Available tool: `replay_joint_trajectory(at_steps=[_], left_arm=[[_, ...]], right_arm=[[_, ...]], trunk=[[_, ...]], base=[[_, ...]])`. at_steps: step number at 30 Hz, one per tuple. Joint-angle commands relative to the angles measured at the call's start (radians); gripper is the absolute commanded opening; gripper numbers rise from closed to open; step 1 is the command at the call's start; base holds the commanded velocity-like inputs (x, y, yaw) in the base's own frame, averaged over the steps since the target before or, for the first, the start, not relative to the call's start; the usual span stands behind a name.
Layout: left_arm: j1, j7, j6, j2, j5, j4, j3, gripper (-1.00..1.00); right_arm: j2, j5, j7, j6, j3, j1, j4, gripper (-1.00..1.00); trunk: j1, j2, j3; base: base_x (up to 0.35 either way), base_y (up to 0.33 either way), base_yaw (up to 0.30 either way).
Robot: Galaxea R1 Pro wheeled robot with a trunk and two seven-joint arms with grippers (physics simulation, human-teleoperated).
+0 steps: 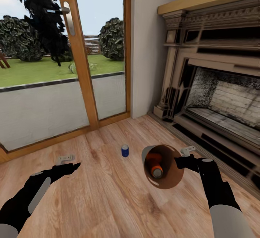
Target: Put the three can of soda from the living room inside the tash can in the kitchen.
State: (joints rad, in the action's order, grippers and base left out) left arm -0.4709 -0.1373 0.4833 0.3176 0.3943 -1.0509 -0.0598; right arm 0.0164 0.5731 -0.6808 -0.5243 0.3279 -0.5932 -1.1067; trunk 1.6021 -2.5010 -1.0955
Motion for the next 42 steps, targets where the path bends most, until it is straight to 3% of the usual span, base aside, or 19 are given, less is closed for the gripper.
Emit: replay_joint_trajectory(at_steps=[1,14,22,30,42], left_arm=[[0.000,0.000,0.000,0.000,0.000,0.000,0.000,1.00],[0.000,0.001,0.000,-0.001,0.000,0.001,0.000,1.00],[0.000,0.001,-0.001,-0.007,0.000,0.002,0.000,1.00],[0.000,0.001,-0.010,-0.008,0.000,0.002,0.000,1.00],[0.000,0.001,-0.015,-0.008,0.000,0.002,0.000,1.00]], right_arm=[[0.000,-0.018,-0.005,-0.005,0.000,0.000,-0.001,-1.00],[-0.001,-0.018,-0.007,-0.003,0.002,0.000,-0.001,-1.00],[-0.002,-0.019,-0.007,-0.003,0.003,0.000,-0.001,-1.00],[-0.034,-0.017,-0.005,-0.004,0.004,0.000,-0.001,-1.00],[-0.039,-0.018,-0.005,-0.006,0.011,0.000,-0.002,-1.00]], trunk=[[0.000,0.000,0.001],[0.000,0.000,0.013],[0.000,0.000,0.014],[0.000,0.000,0.012],[0.000,0.000,0.008]], base=[[0.218,0.262,-0.212],[0.219,0.243,-0.213],[0.218,0.219,-0.055],[0.069,0.057,-0.049],[0.006,0.005,-0.201]])
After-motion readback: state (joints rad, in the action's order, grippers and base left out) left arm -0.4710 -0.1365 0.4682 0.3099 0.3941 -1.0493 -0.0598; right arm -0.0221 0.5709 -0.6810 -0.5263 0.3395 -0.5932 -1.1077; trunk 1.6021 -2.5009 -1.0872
